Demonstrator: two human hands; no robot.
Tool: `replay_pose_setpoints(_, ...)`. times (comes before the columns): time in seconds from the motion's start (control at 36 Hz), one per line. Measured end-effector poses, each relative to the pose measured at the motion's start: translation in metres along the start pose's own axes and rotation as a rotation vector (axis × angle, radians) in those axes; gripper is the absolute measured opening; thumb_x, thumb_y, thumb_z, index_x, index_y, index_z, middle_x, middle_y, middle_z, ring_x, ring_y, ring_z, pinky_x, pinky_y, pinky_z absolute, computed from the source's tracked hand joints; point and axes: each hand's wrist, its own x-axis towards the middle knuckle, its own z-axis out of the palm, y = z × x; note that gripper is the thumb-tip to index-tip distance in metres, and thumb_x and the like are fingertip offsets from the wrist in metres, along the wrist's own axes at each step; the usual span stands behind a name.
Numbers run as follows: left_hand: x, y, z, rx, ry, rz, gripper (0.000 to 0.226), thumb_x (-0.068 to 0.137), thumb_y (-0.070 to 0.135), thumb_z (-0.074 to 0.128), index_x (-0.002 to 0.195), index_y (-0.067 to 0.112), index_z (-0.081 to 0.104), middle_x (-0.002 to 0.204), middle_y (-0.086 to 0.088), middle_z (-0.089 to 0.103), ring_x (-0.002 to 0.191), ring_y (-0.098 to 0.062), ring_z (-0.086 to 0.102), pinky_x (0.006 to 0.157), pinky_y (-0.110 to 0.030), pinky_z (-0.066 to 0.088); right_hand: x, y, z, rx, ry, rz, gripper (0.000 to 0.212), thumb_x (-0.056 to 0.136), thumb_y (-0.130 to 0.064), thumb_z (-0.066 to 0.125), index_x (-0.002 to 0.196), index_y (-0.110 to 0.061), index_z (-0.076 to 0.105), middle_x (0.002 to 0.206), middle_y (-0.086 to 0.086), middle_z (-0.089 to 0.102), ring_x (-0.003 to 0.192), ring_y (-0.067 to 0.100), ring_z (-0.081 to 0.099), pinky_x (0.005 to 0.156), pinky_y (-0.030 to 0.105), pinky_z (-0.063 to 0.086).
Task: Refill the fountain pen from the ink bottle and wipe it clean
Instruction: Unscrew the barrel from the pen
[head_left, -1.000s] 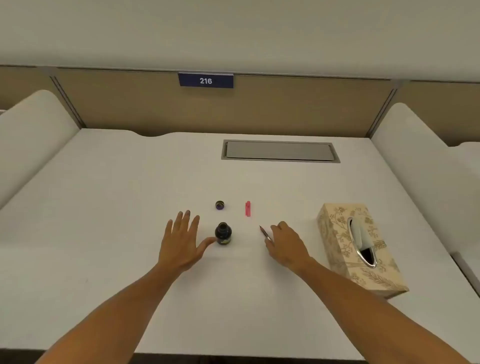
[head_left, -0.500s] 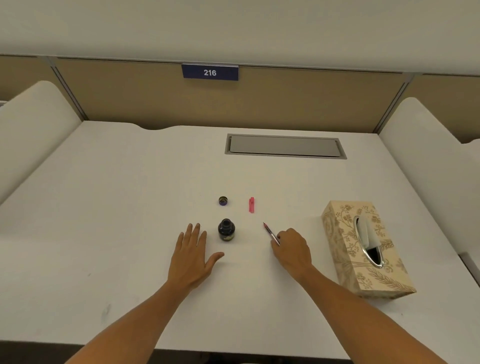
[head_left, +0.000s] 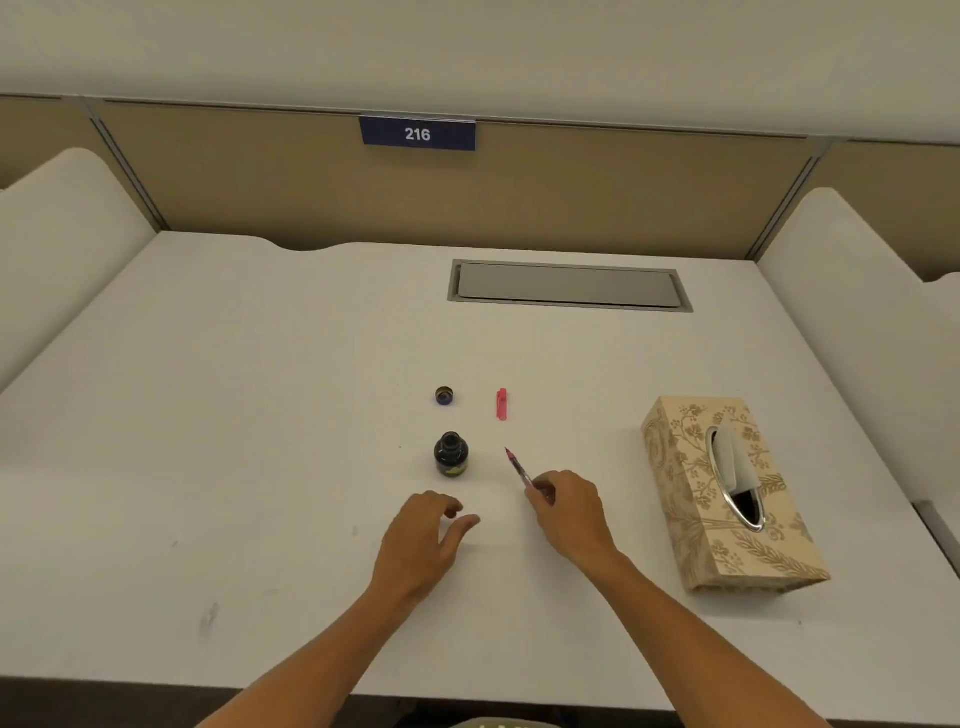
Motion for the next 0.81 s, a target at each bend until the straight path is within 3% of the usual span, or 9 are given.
replay_pose_setpoints(0.11, 0.005, 0.024, -0.005, -0.367, -0.042, -0.163, 0.010, 0.087, 0.036, 0.068, 0.092, 0.028, 0.071, 0.095, 0.014, 0.071, 0.089, -0.003, 0.065, 0.081, -0.021, 0.052, -0.014, -0.011, -0.002, 0.143, -0.015, -0.008, 0.017, 0.094, -0.029, 0.063, 0.105, -0.017, 0.069, 0.092, -0.009, 0.065, 0.082, 0.005, 0.061, 0.073, 0.012, 0.047)
replay_pose_setpoints(0.22, 0.008, 0.041, -0.010, -0.573, -0.043, -0.280, 0.019, 0.085, 0.033, 0.071, 0.103, 0.026, 0.072, 0.099, 0.014, 0.073, 0.094, 0.007, 0.065, 0.079, -0.009, 0.047, -0.030, -0.024, -0.008, 0.269, -0.088, -0.007, 0.014, 0.095, -0.030, 0.062, 0.107, -0.022, 0.064, 0.094, -0.010, 0.069, 0.081, 0.004, 0.067, 0.074, 0.013, 0.052)
replay_pose_setpoints(0.42, 0.003, 0.064, -0.028, -0.961, -0.118, -0.323, 0.023, 0.089, 0.017, 0.068, 0.112, 0.018, 0.071, 0.104, 0.004, 0.076, 0.103, -0.011, 0.069, 0.094, -0.028, 0.050, -0.057, -0.042, -0.017, 0.407, -0.211, -0.012, 0.015, 0.097, -0.040, 0.055, 0.105, -0.028, 0.061, 0.089, -0.007, 0.070, 0.076, 0.007, 0.070, 0.076, 0.030, 0.061)
replay_pose_setpoints(0.58, -0.004, 0.066, -0.032, -1.163, -0.096, -0.393, 0.020, 0.092, 0.010, 0.061, 0.109, 0.010, 0.071, 0.105, -0.009, 0.075, 0.106, -0.023, 0.068, 0.098, -0.036, 0.049, -0.070, -0.051, -0.026, 0.429, -0.267, -0.013, 0.008, 0.097, -0.035, 0.058, 0.102, -0.031, 0.062, 0.087, -0.007, 0.070, 0.072, 0.007, 0.067, 0.075, 0.029, 0.060)
replay_pose_setpoints(0.69, -0.003, 0.063, -0.036, -1.330, -0.112, -0.422, 0.032, 0.083, 0.016, 0.063, 0.111, 0.001, 0.066, 0.110, -0.018, 0.072, 0.110, -0.030, 0.066, 0.097, -0.036, 0.053, -0.077, -0.057, -0.032, 0.462, -0.337, 0.005, 0.016, 0.097, -0.034, 0.057, 0.112, -0.031, 0.063, 0.088, -0.004, 0.071, 0.068, 0.005, 0.064, 0.071, 0.021, 0.056)
replay_pose_setpoints(0.81, -0.002, 0.063, -0.038, -1.488, -0.121, -0.454, 0.025, 0.085, 0.011, 0.058, 0.105, -0.004, 0.063, 0.112, -0.025, 0.069, 0.113, -0.032, 0.064, 0.094, -0.033, 0.055, -0.083, -0.056, -0.035, 0.627, -0.459, 0.070, 0.021, 0.099, -0.038, 0.053, 0.116, -0.033, 0.065, 0.085, 0.000, 0.072, 0.069, 0.012, 0.063, 0.080, 0.033, 0.059)
